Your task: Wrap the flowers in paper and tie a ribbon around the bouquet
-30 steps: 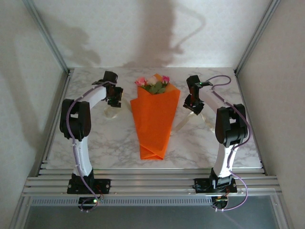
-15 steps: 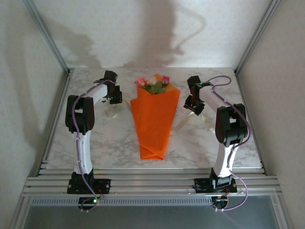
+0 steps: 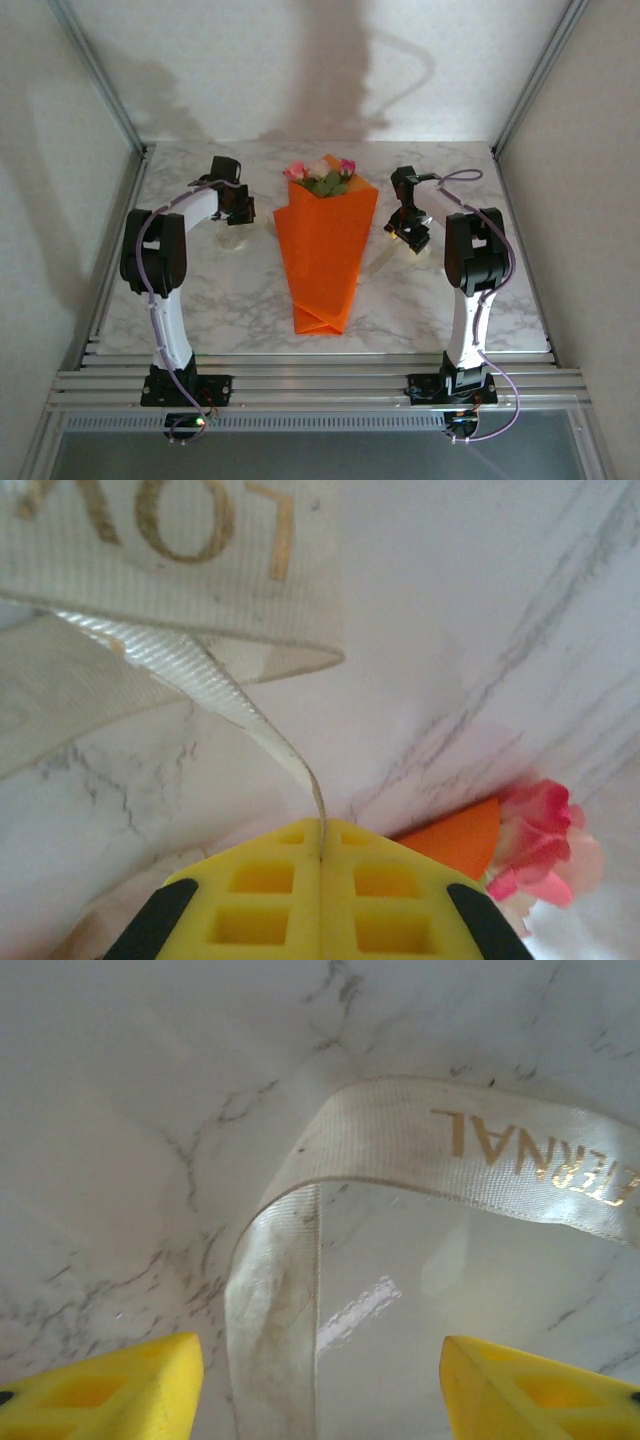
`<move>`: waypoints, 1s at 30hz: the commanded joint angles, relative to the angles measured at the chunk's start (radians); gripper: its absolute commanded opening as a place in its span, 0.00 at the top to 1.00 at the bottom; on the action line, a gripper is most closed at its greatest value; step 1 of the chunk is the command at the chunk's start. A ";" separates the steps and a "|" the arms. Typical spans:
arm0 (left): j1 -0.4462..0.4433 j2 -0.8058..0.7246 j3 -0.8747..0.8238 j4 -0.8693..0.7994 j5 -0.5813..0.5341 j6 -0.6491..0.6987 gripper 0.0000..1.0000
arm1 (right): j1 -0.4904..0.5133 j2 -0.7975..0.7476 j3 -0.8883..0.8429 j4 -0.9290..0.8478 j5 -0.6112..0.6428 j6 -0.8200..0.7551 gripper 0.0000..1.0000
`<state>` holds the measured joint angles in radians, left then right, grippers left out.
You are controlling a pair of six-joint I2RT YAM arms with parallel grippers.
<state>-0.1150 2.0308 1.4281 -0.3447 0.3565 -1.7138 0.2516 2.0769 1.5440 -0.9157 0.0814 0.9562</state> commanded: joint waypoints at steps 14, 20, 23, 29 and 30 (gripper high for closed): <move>-0.004 -0.154 -0.112 0.035 0.049 0.043 1.00 | -0.071 0.129 0.119 -0.064 0.062 0.061 0.40; -0.003 -0.197 -0.147 0.025 0.048 0.055 1.00 | -0.087 0.155 0.128 -0.061 0.067 0.062 0.66; 0.000 -0.225 -0.172 0.024 0.046 0.060 1.00 | -0.089 0.154 0.139 -0.065 0.089 0.055 0.86; 0.028 -0.269 -0.196 -0.004 0.034 0.106 1.00 | -0.094 0.092 0.183 -0.046 0.135 0.005 1.00; 0.037 -0.272 -0.196 -0.007 0.035 0.118 1.00 | -0.096 0.072 0.194 -0.039 0.142 -0.004 1.00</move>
<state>-0.1043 1.7981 1.2442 -0.3191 0.3977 -1.6436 0.1619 2.1880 1.6970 -0.9527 0.1509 0.9806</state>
